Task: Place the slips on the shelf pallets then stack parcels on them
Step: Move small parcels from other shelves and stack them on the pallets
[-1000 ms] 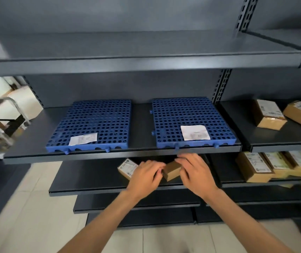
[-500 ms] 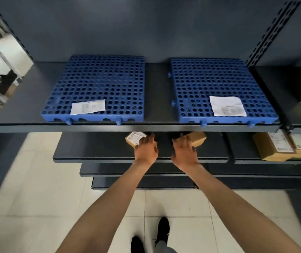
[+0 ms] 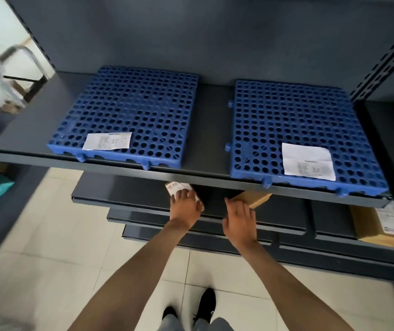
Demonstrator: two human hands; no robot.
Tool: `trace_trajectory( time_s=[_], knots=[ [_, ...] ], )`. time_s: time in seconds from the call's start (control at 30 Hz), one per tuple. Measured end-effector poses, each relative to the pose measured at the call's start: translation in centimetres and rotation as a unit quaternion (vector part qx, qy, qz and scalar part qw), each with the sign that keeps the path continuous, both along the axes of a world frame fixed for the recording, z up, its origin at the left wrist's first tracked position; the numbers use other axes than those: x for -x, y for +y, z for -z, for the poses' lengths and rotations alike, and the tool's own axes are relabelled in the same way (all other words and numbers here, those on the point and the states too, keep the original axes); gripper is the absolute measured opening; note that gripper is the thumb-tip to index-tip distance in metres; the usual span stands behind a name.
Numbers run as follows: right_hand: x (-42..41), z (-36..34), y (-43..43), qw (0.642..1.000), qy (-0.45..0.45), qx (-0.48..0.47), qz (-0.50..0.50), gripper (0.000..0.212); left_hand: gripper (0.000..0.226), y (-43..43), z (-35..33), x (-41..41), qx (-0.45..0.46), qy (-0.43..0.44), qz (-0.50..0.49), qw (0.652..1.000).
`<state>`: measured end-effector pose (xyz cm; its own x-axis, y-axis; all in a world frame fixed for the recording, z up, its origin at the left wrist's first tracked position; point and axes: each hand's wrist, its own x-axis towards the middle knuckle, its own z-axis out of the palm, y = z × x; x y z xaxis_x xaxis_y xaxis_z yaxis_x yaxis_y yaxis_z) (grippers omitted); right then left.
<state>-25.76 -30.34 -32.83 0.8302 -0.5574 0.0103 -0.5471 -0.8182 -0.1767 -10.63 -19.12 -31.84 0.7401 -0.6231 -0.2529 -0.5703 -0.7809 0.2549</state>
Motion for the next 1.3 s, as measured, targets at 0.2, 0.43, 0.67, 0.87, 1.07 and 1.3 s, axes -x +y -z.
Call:
trace_trajectory(
  time_s=[0.2,0.43,0.67,0.87,1.07,1.3],
  knots=[
    [-2.3,0.2,-2.8,0.990,0.138,0.009,0.031,0.067,0.085,-2.7,0.9,1.5,-0.014,0.132,-0.116,0.984],
    [-1.1,1.1,-3.1,0.985,0.155,-0.018,0.078,0.037,0.058,-1.6,2.2,1.7,-0.034,0.089,-0.127,0.987],
    [-1.1,0.3,-3.1,0.985,0.048,-0.096,0.136,0.032,0.050,3.3,1.6,0.9,-0.007,0.027,-0.074,0.997],
    [-2.7,-0.6,4.3,0.991,-0.064,-0.118,-0.027,0.023,0.052,11.0,1.5,0.9,0.030,0.009,-0.069,0.997],
    [-4.6,-2.2,17.5,0.950,-0.163,-0.239,-0.117,0.028,0.051,22.1,0.0,1.3,0.072,-0.013,-0.119,0.990],
    [-7.3,-8.0,26.7,0.906,-0.256,-0.300,-0.153,0.021,0.050,32.6,-7.9,-0.5,0.136,-0.060,-0.138,0.979]
  ],
)
